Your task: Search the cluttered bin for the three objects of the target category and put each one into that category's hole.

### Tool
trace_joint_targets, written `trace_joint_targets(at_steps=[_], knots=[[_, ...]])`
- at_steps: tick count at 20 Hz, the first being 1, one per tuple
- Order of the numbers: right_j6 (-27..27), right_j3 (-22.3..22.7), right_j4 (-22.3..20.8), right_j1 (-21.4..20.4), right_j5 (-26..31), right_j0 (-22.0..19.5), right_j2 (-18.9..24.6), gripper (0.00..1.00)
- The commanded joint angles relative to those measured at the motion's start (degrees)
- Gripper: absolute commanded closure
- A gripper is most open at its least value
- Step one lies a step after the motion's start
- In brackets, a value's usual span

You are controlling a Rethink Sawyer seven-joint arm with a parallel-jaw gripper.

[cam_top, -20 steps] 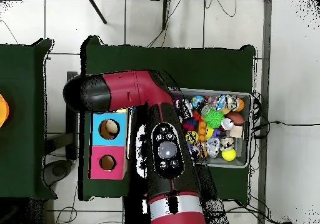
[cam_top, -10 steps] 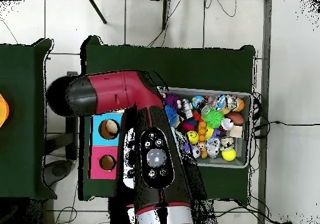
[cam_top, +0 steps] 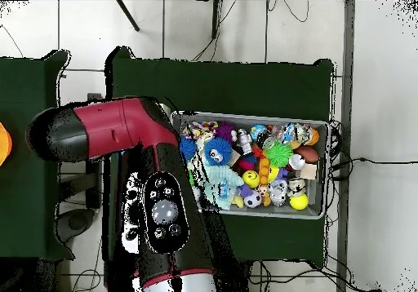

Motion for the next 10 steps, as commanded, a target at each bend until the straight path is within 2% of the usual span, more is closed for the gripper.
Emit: trace_joint_targets(at_steps=[1,10], knots=[[4.5,5.0,-0.1,4.2,2.2,-1.9,-0.3,0.0],[2.8,4.7,-3.3,9.4,-5.2,-3.0,-0.9,0.0]])
